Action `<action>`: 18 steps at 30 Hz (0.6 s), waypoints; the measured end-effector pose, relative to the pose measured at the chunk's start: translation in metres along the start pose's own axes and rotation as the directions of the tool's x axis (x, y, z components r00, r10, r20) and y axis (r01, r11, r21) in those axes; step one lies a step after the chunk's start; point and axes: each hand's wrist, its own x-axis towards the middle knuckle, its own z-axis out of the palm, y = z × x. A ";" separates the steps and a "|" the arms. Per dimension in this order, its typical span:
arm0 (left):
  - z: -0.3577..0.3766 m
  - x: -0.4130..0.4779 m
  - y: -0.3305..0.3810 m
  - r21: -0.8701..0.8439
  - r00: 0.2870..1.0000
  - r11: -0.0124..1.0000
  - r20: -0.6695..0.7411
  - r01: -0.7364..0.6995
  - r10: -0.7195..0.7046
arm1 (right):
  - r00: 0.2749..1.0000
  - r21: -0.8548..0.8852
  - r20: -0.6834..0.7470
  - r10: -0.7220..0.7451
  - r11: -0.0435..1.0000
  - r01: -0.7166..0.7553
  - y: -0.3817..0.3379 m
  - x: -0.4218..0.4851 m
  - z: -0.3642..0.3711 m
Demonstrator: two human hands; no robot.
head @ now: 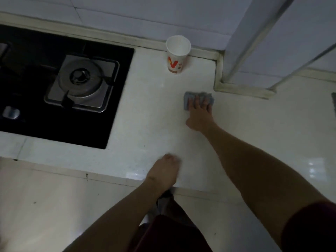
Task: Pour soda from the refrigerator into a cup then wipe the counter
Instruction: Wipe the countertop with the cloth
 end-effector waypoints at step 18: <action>-0.023 0.047 -0.021 -0.046 0.993 0.993 0.036 0.111 -0.109 | 0.995 0.057 -0.069 0.077 0.996 -0.074 0.034 0.146 -0.087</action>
